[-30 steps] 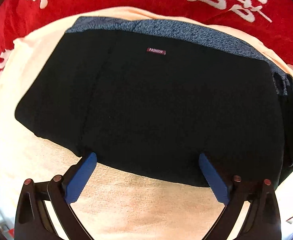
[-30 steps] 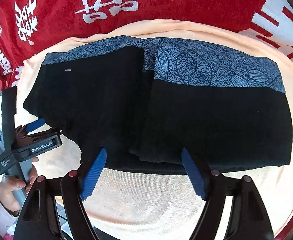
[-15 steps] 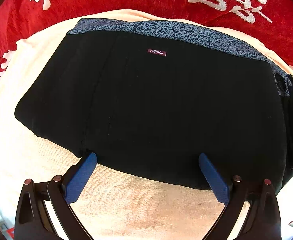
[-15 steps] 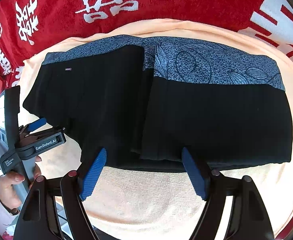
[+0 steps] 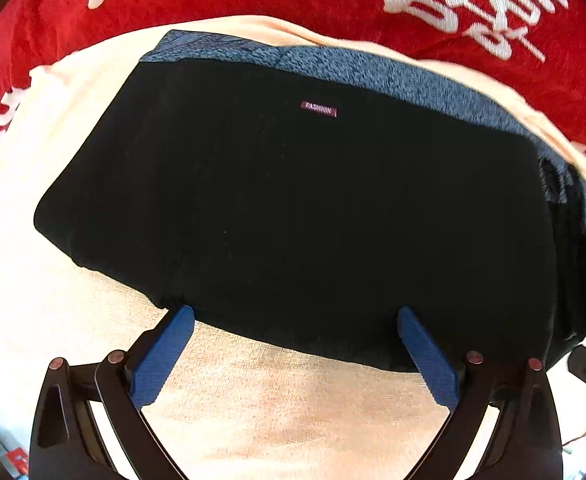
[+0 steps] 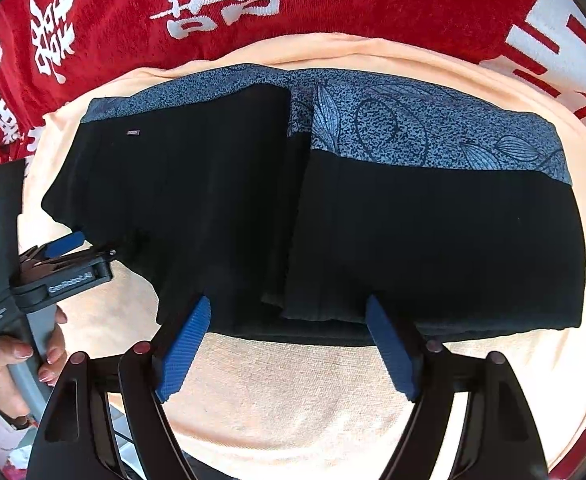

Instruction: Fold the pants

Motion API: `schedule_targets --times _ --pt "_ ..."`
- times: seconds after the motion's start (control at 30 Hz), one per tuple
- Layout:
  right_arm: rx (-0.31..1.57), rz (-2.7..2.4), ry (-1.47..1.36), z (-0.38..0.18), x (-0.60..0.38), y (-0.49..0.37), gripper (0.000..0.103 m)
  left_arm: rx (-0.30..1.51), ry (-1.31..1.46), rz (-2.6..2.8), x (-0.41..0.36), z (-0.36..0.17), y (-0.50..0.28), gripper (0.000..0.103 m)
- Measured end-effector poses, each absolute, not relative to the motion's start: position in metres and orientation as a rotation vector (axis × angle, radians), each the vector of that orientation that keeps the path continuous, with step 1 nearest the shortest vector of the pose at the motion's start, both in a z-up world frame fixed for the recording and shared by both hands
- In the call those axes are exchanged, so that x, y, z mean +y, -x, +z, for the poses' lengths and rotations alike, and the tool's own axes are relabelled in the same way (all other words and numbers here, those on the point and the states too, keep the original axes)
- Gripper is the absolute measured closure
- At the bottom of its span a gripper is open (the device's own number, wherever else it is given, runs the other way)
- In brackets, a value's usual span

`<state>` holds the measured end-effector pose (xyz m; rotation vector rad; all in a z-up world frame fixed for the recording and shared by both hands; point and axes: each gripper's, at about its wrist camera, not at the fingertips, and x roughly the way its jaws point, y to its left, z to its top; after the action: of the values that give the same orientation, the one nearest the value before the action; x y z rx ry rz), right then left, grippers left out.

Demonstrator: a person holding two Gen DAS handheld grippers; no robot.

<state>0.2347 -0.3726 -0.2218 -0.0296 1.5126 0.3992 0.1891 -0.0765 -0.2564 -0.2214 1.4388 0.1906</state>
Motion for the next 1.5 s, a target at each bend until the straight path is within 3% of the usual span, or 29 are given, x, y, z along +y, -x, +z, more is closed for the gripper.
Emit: schedule_targets --times 0.43,0.9,1.23,1.5 --pt "1.52 0.395 0.051 -0.226 -0.362 -0.234 0.01 1.39 0.28 0.181 -0.053 -0.233 -0.203 0.001" --pt "1.52 0.398 0.055 -0.227 -0.362 -0.234 0.01 1.365 0.331 0.185 -0.04 -0.229 -0.205 0.001" --pt "1.522 0.413 0.056 -0.228 -0.362 -0.234 0.01 1.164 0.813 0.139 0.047 -0.225 -0.166 0.001" --pt "1.513 0.432 0.081 -0.228 -0.362 -0.232 0.01 1.124 1.007 0.129 0.082 -0.25 -0.142 0.001"
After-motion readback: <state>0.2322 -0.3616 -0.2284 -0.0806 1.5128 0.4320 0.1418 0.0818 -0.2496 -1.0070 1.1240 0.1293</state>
